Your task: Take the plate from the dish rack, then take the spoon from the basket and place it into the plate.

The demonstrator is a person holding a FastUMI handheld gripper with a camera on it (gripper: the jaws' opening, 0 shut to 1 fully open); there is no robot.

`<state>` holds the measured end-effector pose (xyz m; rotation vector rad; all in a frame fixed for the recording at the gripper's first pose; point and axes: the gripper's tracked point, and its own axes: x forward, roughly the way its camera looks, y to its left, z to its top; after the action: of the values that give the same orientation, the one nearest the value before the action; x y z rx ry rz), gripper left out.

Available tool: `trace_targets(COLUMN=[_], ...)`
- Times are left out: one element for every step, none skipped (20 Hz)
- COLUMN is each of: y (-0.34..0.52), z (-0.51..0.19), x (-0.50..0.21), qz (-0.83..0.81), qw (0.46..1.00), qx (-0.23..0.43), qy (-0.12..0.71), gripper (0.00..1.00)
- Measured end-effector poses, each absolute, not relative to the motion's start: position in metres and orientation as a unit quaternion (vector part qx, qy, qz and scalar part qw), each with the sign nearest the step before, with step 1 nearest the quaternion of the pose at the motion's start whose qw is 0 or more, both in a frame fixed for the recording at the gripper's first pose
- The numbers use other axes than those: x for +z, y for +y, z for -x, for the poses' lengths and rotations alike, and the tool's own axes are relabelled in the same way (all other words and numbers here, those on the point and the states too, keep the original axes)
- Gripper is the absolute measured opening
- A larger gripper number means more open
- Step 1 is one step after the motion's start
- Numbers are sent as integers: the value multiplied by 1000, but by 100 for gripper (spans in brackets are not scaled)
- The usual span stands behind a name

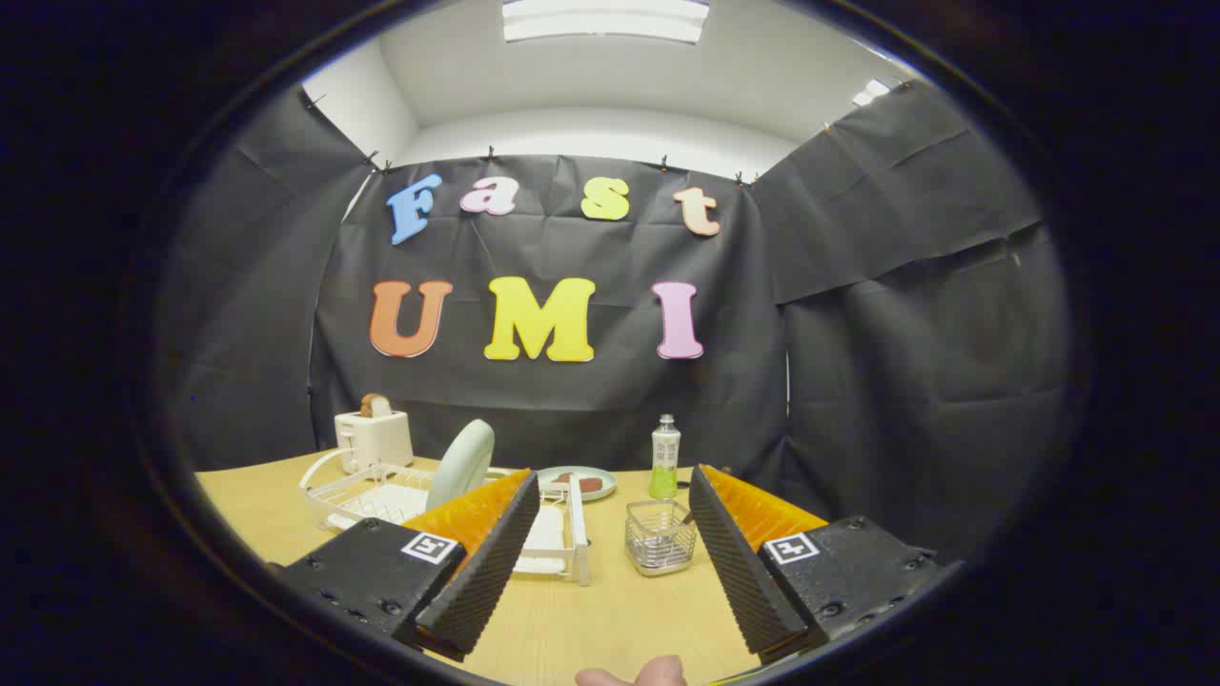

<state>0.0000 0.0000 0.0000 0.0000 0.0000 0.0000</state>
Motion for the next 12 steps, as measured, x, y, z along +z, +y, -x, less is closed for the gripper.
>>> trace_targets(y=[2,5,9,13,17,22,28,32,33,34,35,36], z=[1,3,4,5,6,6,6,7,8,8,9,8], x=[3,7,9,11,8,4,-1,-5,-5,-5,-6,-7], qz=[1,2,3,2,1,0,2,4,5,2,-3,-9], qw=[1000,1000,1000,1000,1000,1000,1000,1000,1000,1000,1000,1000], qx=[-2,-3,-1,-2,0,5,11,14,16,18,20,23], qy=[-4,-7,-10,-11,-10,-6,1,6,8,8,8,9], gripper=[100,100,100,100,100,100,100,100,100,100,100,100])
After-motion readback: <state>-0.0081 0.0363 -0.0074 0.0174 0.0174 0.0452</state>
